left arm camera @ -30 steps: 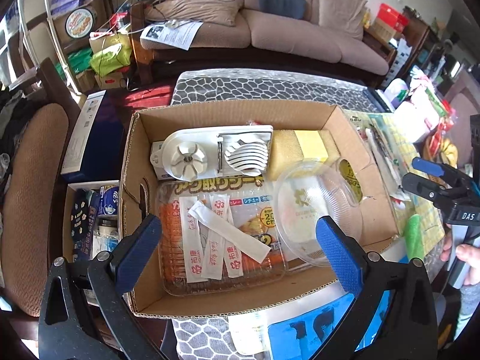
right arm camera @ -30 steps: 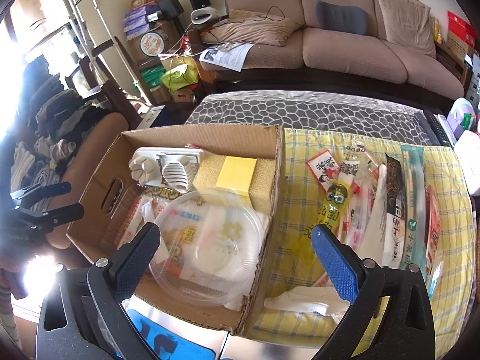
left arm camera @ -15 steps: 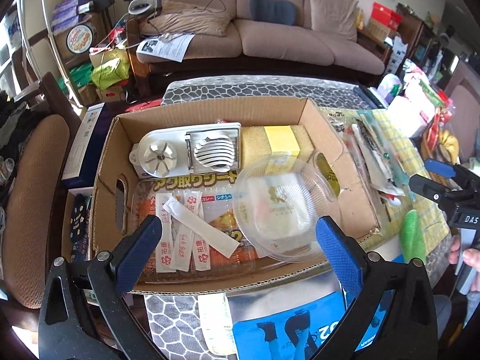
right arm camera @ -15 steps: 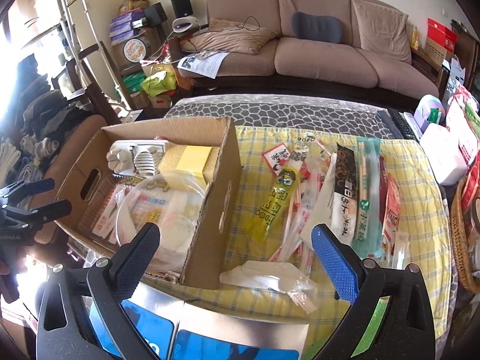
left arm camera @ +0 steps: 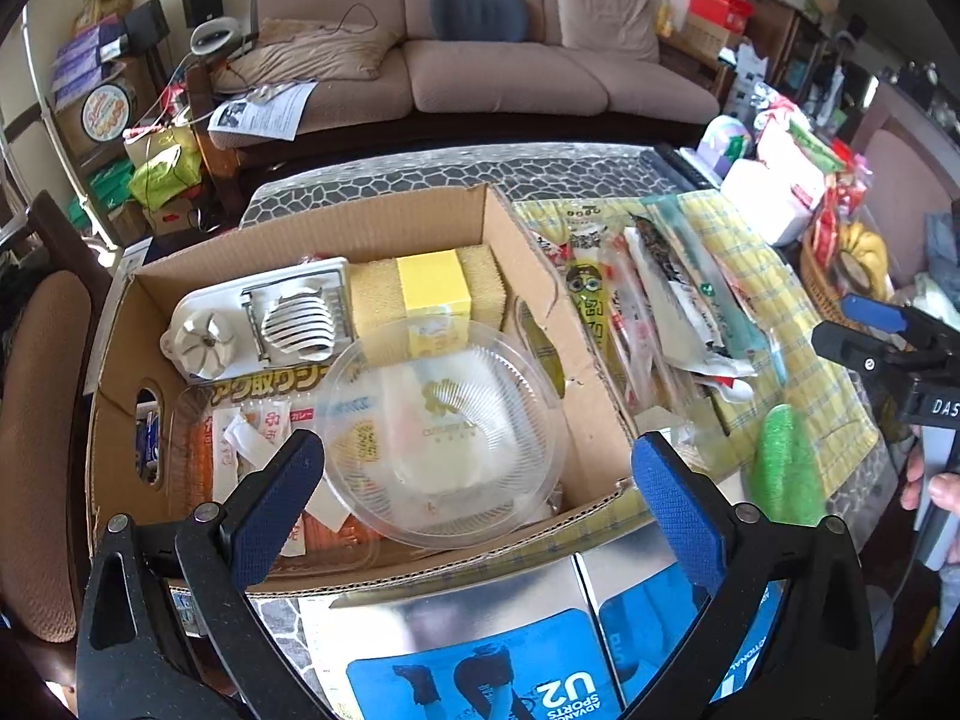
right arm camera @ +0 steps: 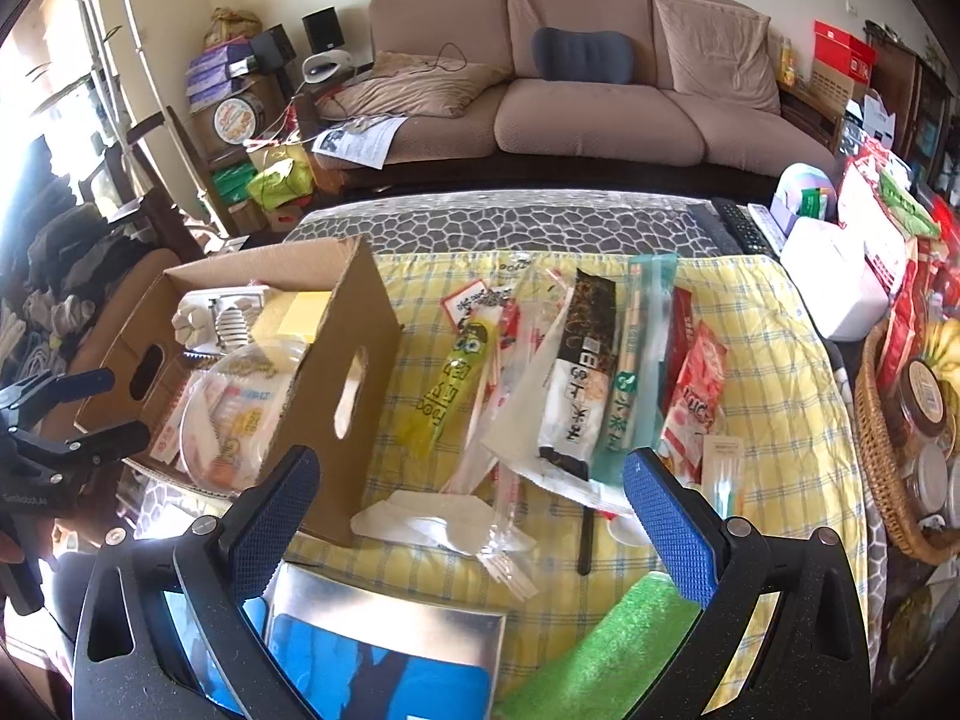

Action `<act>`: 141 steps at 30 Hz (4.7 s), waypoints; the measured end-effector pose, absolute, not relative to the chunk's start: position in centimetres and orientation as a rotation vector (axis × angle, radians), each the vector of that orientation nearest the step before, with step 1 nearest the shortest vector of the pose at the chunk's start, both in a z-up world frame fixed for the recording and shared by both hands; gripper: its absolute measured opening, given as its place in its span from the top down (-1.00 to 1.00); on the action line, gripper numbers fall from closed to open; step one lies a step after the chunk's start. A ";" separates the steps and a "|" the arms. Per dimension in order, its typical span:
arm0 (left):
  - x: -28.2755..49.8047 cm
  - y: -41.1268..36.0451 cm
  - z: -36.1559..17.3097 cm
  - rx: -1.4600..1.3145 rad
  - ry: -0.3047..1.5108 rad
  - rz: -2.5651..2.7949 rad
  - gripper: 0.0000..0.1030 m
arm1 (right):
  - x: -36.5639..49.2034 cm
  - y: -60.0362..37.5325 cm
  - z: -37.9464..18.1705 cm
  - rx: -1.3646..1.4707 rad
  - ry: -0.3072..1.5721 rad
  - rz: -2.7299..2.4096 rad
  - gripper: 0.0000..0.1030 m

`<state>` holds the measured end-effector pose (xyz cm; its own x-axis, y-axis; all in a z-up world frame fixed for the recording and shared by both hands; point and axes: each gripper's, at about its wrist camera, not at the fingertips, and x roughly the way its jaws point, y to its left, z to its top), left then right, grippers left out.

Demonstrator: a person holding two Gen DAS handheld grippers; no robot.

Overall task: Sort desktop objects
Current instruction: 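Withdraw both tools from the box back over the table items, then move the right tool to the birthday candle card and close on it, then lift the candle card with the right tool while the left tool grasps a clear plastic straw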

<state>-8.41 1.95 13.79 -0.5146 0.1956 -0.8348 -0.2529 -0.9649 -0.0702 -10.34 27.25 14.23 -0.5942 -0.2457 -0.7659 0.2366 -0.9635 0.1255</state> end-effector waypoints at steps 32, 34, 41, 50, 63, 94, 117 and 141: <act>-17.9 24.4 6.4 -1.488 0.118 2.258 -1.00 | -16.3 45.4 6.4 1.404 -0.435 -2.616 -0.90; -18.2 24.6 5.8 -1.500 0.118 2.242 -1.00 | -16.3 46.0 6.2 1.397 -0.463 -2.615 -0.90; -17.9 24.0 4.8 -1.532 0.157 2.193 -0.84 | -16.0 45.8 5.5 1.395 -0.477 -2.569 -0.86; -14.8 22.1 5.5 -1.503 0.146 2.200 -0.80 | -13.2 42.5 3.8 1.395 -0.336 -2.418 -0.16; -10.0 21.9 2.9 -1.514 0.207 2.208 -0.62 | -13.2 38.1 0.0 1.479 -0.055 -2.350 -0.10; -11.7 24.6 -1.4 -1.653 0.271 2.166 -0.62 | -15.5 45.4 -1.5 1.546 -0.219 -2.523 -0.02; -13.6 22.9 -2.2 -1.768 0.194 2.182 -0.63 | -11.7 44.0 5.3 1.322 -0.356 -2.491 -0.03; -13.0 28.8 -4.0 -1.959 0.217 2.115 -0.57 | -10.2 44.1 3.9 1.320 -0.424 -2.454 -0.03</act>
<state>-13.05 28.82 -4.00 -0.0647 0.0811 -0.9946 -0.2810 -0.9578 -0.0598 -10.16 44.13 3.91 -0.5210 -0.4131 -0.7469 0.1387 -0.9044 0.4035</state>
